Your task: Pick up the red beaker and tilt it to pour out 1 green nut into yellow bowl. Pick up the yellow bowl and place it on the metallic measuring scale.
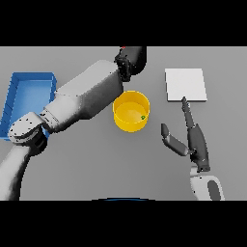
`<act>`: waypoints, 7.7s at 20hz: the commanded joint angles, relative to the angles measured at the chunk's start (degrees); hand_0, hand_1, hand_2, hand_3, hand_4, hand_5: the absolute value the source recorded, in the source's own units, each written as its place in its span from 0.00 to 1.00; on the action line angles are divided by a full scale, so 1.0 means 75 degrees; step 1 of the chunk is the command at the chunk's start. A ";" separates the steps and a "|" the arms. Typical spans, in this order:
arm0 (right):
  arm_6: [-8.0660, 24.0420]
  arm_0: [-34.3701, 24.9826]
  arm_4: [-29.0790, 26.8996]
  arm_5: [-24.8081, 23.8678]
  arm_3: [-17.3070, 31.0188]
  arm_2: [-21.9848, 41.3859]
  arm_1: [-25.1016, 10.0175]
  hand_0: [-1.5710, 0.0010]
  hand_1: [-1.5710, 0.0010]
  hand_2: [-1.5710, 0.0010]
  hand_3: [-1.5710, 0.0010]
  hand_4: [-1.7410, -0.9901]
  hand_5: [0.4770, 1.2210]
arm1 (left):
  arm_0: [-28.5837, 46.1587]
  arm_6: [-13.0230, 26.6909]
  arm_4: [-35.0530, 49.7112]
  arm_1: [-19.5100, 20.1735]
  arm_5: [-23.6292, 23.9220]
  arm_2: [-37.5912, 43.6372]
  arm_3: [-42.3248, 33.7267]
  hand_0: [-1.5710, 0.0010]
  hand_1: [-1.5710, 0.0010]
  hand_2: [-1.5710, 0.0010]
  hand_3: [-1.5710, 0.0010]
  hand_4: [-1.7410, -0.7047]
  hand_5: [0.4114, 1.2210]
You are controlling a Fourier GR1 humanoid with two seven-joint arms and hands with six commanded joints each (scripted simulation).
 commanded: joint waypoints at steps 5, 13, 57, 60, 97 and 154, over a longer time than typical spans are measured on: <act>0.0061 -0.0004 0.0134 -0.0059 -0.0089 0.0096 0.0049 1.00 1.00 1.00 1.00 0.96 0.27 | -0.0853 -0.0101 0.0843 0.0520 0.0386 0.1343 0.0836 0.00 0.00 0.00 0.28 0.01 1.00; 0.0141 -0.0173 -0.0098 0.0023 0.0162 0.0026 0.0124 1.00 1.00 1.00 1.00 0.98 0.26 | -0.1272 0.1200 0.3220 0.1736 0.0535 0.4480 0.2414 0.00 0.00 0.00 0.08 0.00 1.00; -0.0067 -0.0151 -0.0038 0.0019 0.0195 0.0004 -0.0075 1.00 1.00 1.00 1.00 0.97 0.22 | 0.7594 0.5467 0.8121 0.2675 0.2787 0.7626 -0.4784 0.69 0.74 0.73 0.75 0.85 0.30; -0.0260 0.0004 0.0004 0.0016 0.0078 0.0047 -0.0100 1.00 1.00 1.00 1.00 0.97 0.22 | 0.7532 0.5286 0.8111 0.2717 0.2633 0.7568 -0.4625 0.84 0.87 0.86 0.87 0.90 0.30; -0.0333 -0.6217 0.4452 0.4159 0.4205 0.4181 -0.2268 1.00 1.00 1.00 1.00 0.64 0.35 | 0.7602 0.4758 0.8140 0.2882 0.2742 0.7626 -0.4722 1.00 1.00 1.00 1.00 0.96 0.35; -0.0275 -0.7141 0.3951 0.3249 0.6664 0.1925 -0.3819 0.00 0.00 0.08 0.18 0.00 1.00 | 0.7661 0.4925 0.8061 0.3098 0.2652 0.7671 -0.4989 1.00 1.00 1.00 1.00 0.98 0.33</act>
